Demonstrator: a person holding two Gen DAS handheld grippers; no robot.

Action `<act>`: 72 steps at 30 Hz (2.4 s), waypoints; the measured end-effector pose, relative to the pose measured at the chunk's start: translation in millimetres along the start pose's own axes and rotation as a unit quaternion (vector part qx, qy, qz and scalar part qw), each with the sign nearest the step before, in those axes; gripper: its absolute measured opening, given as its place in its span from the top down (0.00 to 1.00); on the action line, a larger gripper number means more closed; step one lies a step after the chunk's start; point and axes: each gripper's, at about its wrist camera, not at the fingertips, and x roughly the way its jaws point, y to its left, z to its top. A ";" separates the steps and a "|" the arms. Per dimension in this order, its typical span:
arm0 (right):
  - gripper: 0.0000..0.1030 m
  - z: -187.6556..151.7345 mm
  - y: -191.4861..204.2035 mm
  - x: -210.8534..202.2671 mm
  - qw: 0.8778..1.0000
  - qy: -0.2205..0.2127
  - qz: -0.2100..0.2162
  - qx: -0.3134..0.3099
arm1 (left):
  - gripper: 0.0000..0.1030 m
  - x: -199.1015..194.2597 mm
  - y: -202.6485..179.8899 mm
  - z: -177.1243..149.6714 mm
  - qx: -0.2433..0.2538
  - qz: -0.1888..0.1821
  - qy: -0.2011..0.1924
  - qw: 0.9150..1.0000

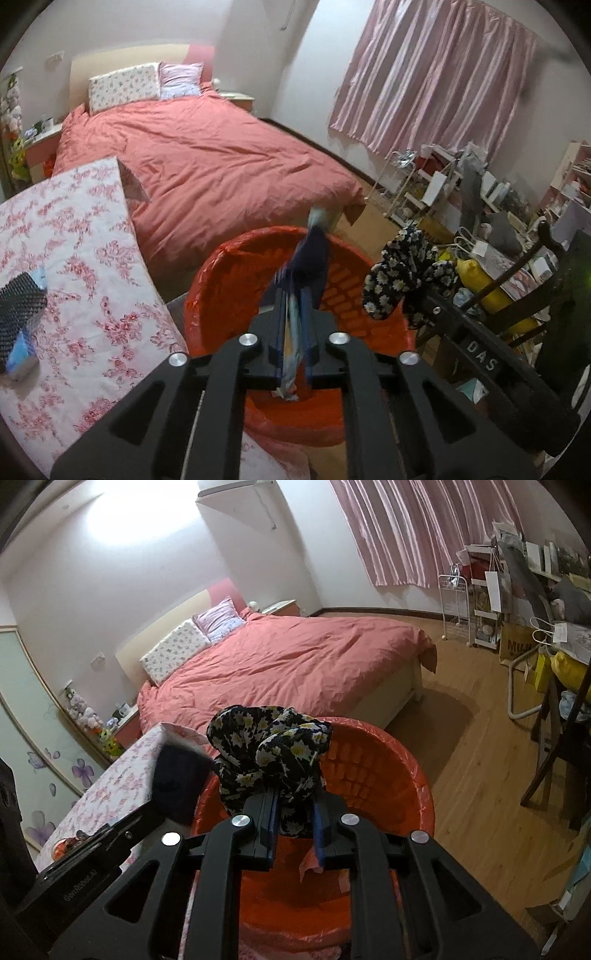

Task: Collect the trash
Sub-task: 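Drop the packet and scrunchie into the orange basket by opening both tools, then reach the left tool to the green sock and close on it, then grasp the black mesh pad with the right tool while the left tool holds the sock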

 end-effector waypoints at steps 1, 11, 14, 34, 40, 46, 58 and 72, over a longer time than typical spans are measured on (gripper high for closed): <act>0.72 -0.2 0.2 2.2 1.000 0.003 -0.002 0.000 | 0.73 2.6 2.0 -0.2 -0.002 0.002 0.004 1.000; 0.40 -0.7 5.7 -9.7 1.000 0.001 -0.015 -0.008 | 0.49 -11.2 52.6 -8.6 -0.034 0.070 -0.004 0.997; 0.37 0.1 13.3 -16.0 1.000 -0.003 -0.017 -0.020 | 0.40 -26.6 67.4 -12.7 -0.031 0.102 -0.015 0.994; 0.07 -57.7 133.5 -11.2 0.987 0.019 -0.021 -0.159 | 0.15 -164.1 254.6 -91.3 -0.104 0.317 -0.040 0.942; 0.07 -82.7 173.5 -1.6 0.979 0.049 0.004 -0.196 | 0.15 -181.0 315.4 -108.9 -0.168 0.325 -0.027 0.930; 0.07 -102.7 202.3 5.8 0.973 0.071 0.016 -0.219 | 0.16 -172.9 346.5 -113.6 -0.214 0.309 -0.014 0.926; 0.07 -115.5 237.0 12.2 0.966 0.082 0.041 -0.240 | 0.87 -173.6 365.4 -114.7 -0.208 0.314 -0.005 0.926; 0.22 -132.7 318.6 36.1 0.946 0.105 0.120 -0.284 | 0.79 -198.2 379.7 -133.3 -0.205 0.332 -0.007 0.921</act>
